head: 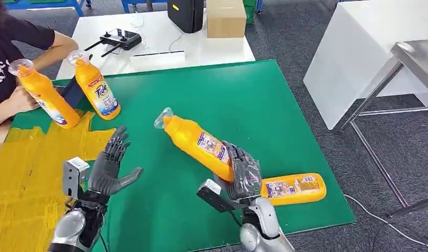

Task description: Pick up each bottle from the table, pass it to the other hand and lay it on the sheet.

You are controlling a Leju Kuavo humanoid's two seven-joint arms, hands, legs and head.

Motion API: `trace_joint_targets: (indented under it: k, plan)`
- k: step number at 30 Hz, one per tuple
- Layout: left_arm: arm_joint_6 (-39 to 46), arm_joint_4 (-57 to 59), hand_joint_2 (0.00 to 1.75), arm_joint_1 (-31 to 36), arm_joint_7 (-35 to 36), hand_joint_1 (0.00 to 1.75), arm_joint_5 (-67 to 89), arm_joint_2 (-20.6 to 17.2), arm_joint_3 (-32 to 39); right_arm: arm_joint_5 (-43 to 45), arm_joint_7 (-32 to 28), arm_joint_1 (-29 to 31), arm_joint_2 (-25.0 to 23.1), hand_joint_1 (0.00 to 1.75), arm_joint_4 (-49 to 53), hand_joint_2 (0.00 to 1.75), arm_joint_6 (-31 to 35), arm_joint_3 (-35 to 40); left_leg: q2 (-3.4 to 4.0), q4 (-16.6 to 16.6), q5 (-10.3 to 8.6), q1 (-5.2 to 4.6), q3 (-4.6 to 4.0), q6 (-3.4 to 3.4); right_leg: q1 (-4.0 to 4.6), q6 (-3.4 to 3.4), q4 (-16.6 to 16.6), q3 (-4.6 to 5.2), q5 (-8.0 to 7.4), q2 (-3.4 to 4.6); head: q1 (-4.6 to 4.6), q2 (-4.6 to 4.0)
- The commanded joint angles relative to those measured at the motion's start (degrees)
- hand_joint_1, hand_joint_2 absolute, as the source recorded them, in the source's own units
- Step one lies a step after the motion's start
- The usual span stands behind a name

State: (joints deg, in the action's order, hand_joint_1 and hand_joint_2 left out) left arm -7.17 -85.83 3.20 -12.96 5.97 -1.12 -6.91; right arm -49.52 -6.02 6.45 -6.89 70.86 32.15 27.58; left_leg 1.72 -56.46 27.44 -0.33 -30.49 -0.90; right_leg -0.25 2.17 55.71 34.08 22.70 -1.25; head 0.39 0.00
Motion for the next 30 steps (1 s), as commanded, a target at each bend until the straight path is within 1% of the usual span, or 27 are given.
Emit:
trace_joint_targets:
  k: [1,3,4,6,8,9,11,14,20,23,24,26,30]
  plan:
    - [-1.8,2.9,1.75,3.8,0.9,0.0,0.1,-2.0,-7.4,8.2,-4.5,-1.2,-2.1,1.75,3.8,1.75,-0.8,-4.8,-0.22,0.0,0.01,0.05,0.01,0.05,0.03,-0.02,0.0,-0.05,0.04,-0.07,0.0,0.0]
    - [-2.4,3.7,1.75,4.9,1.1,0.0,-0.9,-2.3,-8.8,10.7,-6.2,-0.6,-2.4,1.75,2.8,1.75,-1.8,-4.5,-0.22,0.0,0.01,0.06,0.04,0.05,0.04,-0.02,0.0,-0.08,0.04,-0.07,-0.02,0.0]
    - [-2.5,4.1,1.75,5.5,1.0,0.0,-1.2,-2.3,-9.5,11.9,-6.7,-0.1,-2.6,1.75,2.0,1.75,-2.4,-4.3,-0.34,0.0,0.02,0.09,0.1,0.08,0.06,-0.03,0.0,-0.17,0.07,-0.11,0.0,0.0]
    - [-2.8,4.6,1.75,6.6,1.0,0.0,-1.5,-2.0,-10.4,12.5,-6.9,1.0,-3.2,1.75,0.3,1.75,-3.6,-3.4,-0.26,0.0,0.02,0.08,0.08,0.07,0.05,-0.03,0.0,-0.14,0.05,-0.03,0.0,0.0]
    - [-1.3,4.7,1.75,7.4,0.9,0.0,-0.8,-1.6,-10.6,11.3,-6.1,2.3,-3.5,1.75,-1.6,1.75,-5.4,-0.7,-0.14,0.0,-0.02,0.03,0.02,0.04,0.01,-0.02,0.0,-0.05,0.01,-0.02,0.0,0.0]
    - [-1.4,4.8,1.75,7.9,1.1,0.0,-2.4,-1.0,-10.0,10.5,-6.0,3.1,-3.7,1.75,-2.0,1.75,-6.3,1.5,-0.3,0.0,0.05,0.13,0.15,0.12,0.09,-0.06,0.0,-0.22,0.06,0.0,0.0,0.0]
    - [-1.8,5.0,1.75,8.8,1.1,0.0,-4.2,-1.2,-9.5,9.2,-5.6,4.5,-4.6,1.75,-3.0,1.75,-6.9,4.2,-0.12,0.0,0.03,0.08,0.08,0.09,0.05,-0.05,0.0,-0.1,0.02,0.1,0.02,0.0]
    - [-3.6,5.1,1.75,9.7,1.0,0.0,-7.0,-1.4,-9.5,8.2,-4.5,6.1,-5.3,1.75,-4.5,1.75,-6.8,7.1,-0.01,0.0,0.04,0.11,0.09,0.1,0.08,-0.06,0.0,-0.1,0.01,0.17,0.0,0.0]
    - [-5.5,5.1,1.75,10.5,1.4,0.0,-13.0,-1.9,-8.7,8.8,-5.0,8.2,-6.0,1.75,-10.5,1.75,-7.9,12.2,-0.06,0.0,0.03,0.11,0.14,0.08,0.07,-0.03,0.0,-0.16,0.01,0.13,0.0,0.0]
    - [-5.5,5.1,1.75,10.5,1.4,0.0,-13.1,-2.0,-8.7,9.3,-5.3,8.6,-6.0,1.75,-11.2,1.75,-7.5,12.3,-0.02,0.0,-0.01,0.06,0.07,0.05,0.03,-0.02,0.0,-0.08,-0.01,0.08,0.0,0.0]
    - [-5.5,5.2,1.75,10.5,1.4,0.0,-13.1,-2.0,-8.8,9.6,-5.5,8.8,-5.9,1.75,-11.5,1.75,-7.4,12.4,-0.13,0.0,0.06,0.17,0.25,0.12,0.11,-0.05,-0.1,-0.29,0.03,0.17,0.0,0.0]
    - [-5.5,5.1,1.75,10.5,1.4,0.0,-13.4,-2.0,-8.8,9.7,-5.6,9.0,-5.7,1.75,-11.6,1.75,-7.7,12.6,-0.09,0.0,0.02,0.11,0.14,0.08,0.06,-0.03,0.0,-0.18,0.01,0.11,0.0,0.0]
    - [-7.0,5.3,1.75,10.7,1.8,0.0,-17.4,-2.4,-8.4,9.9,-6.5,10.1,-6.5,1.75,-14.6,1.75,-7.9,15.0,-0.03,0.0,-0.01,0.04,0.06,0.06,0.01,-0.03,0.0,-0.09,0.0,0.09,0.0,0.0]
